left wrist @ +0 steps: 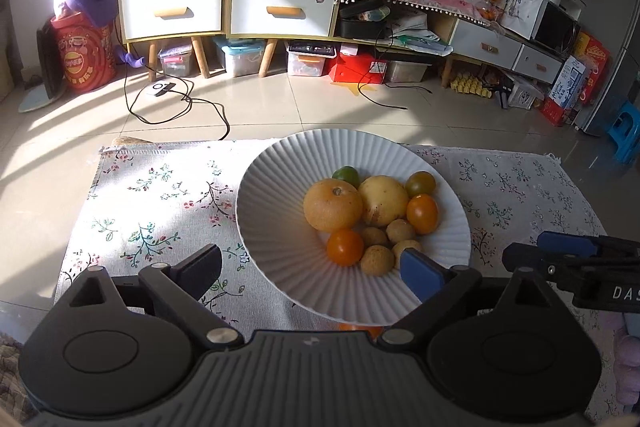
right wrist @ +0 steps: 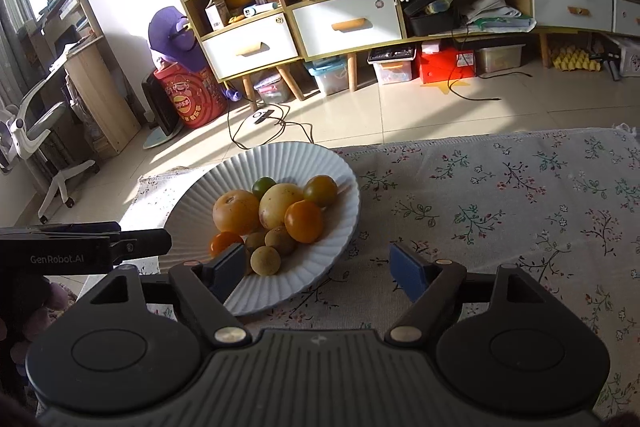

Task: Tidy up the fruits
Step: 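Withdraw both tools from the plate toward the remaining loose fruit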

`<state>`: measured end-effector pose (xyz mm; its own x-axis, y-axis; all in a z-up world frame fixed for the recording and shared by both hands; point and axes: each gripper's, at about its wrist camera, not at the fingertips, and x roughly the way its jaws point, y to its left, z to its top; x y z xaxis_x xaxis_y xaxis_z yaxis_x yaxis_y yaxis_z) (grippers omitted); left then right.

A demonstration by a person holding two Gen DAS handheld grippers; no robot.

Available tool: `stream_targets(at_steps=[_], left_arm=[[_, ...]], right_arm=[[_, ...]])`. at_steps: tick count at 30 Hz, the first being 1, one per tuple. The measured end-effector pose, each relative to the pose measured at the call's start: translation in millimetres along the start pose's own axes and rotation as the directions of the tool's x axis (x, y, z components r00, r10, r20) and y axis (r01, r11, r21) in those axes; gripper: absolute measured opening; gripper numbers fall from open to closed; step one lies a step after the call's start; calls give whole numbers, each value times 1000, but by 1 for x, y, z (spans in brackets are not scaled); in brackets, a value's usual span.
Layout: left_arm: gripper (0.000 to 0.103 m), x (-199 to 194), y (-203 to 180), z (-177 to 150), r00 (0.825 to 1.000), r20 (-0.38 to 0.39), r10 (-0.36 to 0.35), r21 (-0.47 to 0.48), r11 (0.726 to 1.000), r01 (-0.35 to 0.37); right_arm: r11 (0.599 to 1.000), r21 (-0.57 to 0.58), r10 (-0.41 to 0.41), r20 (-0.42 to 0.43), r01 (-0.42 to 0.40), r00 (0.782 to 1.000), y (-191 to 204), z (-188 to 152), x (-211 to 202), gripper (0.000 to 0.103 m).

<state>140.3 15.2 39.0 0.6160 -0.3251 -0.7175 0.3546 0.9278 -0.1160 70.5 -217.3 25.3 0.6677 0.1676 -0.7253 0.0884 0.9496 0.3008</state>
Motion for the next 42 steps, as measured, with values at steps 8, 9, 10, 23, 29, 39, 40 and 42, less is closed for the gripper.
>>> stream_targets(at_steps=[8, 9, 10, 23, 29, 39, 40, 42], left_arm=[[92, -22, 4, -29, 999, -15, 29, -11, 1000, -29], [92, -25, 4, -33, 999, -17, 34, -14, 999, -34], [92, -27, 4, -35, 999, -19, 37, -16, 999, -38], [92, -30, 2, -75, 997, -17, 77, -13, 997, -77], [92, -23, -6, -90, 997, -16, 74, 12, 997, -73], [92, -11, -23, -108, 998, 8, 68, 72, 995, -68], [92, -10, -24, -109, 998, 13, 67, 73, 995, -68], [92, -8, -26, -111, 997, 22, 70, 79, 994, -71]], right_arm=[[1000, -17, -10, -33, 10, 999, 10, -21, -17, 86], [1000, -19, -10, -39, 9, 999, 12, -23, -18, 87], [1000, -22, -10, -41, 9, 999, 13, -25, -19, 88], [987, -152, -53, -41, 46, 998, 30, -57, -28, 96], [976, -210, -62, -46, 51, 997, 37, -72, -26, 97], [969, -236, -84, -40, 72, 996, 39, -77, -21, 98], [968, -238, -87, -40, 75, 995, 38, -77, -20, 98], [966, -242, -98, -40, 86, 994, 37, -78, -20, 98]])
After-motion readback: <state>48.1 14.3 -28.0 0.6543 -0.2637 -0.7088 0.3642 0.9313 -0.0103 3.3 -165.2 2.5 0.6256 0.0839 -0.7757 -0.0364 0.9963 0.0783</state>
